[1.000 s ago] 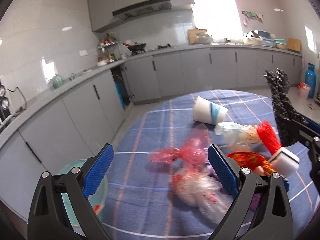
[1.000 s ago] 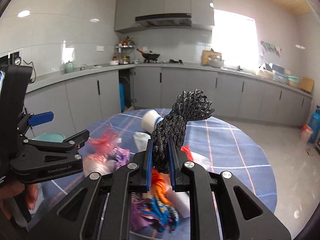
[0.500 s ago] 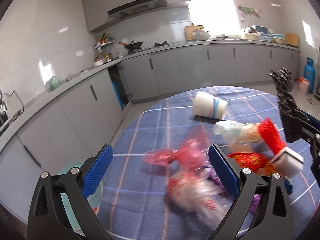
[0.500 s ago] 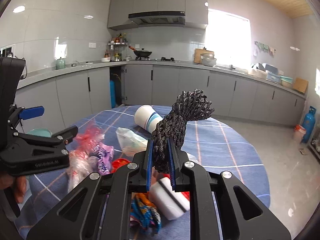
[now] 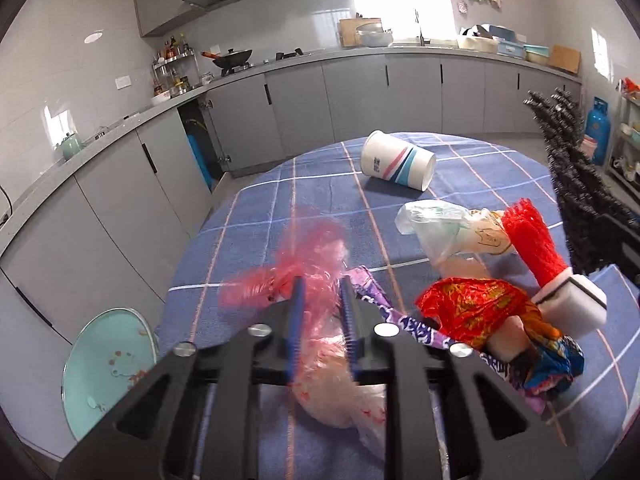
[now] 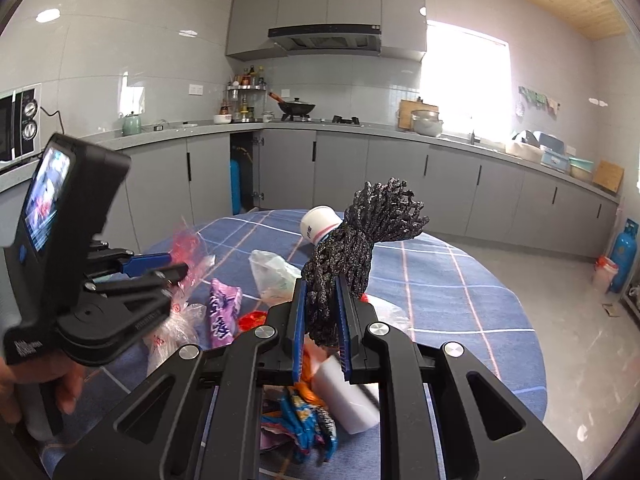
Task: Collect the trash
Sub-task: 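Grasp the black mesh net with the right tool while the left tool grasps a pink plastic bag, then carry the pink bag and black mesh net over the teal bin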
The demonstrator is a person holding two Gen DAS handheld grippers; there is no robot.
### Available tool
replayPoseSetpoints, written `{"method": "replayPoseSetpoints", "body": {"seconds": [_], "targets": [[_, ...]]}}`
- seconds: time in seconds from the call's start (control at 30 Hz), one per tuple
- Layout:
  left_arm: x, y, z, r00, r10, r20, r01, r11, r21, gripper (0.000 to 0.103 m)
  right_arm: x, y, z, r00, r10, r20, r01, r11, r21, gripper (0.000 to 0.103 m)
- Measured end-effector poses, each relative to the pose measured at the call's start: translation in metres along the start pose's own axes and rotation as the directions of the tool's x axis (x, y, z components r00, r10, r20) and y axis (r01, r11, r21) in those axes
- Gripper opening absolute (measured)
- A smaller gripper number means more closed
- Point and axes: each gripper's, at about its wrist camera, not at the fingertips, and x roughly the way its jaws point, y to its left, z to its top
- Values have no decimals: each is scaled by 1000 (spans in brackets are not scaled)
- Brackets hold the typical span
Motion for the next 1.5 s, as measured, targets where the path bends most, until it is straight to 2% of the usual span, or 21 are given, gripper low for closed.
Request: {"method": "replayPoseSetpoints", "body": {"seconds": [0.07,0.5,0.87,1.27,1.5], "targets": [[-9,10,-1,1000,3,18,-3,1000,-8,12,-2,6,1,1000,11,3,-11,1000,-9,15],[-59,79,-7,992,77,98,-68,993,-93,11,1,40,9,995,97,10,-97,994,-56,15],[-78,126,-24,981,169,96,-154,977,-146,11,17,83,24,976,216,-13,-216,973,-81,15],[-77,156,-49,972,223,73,-208,963,-170,11,30,121,41,959,282,-24,-283,953,-110,15],[-81,180,-58,963,263,63,-245,947,-210,11,38,141,49,941,337,-35,-338,933,-119,15]]}}
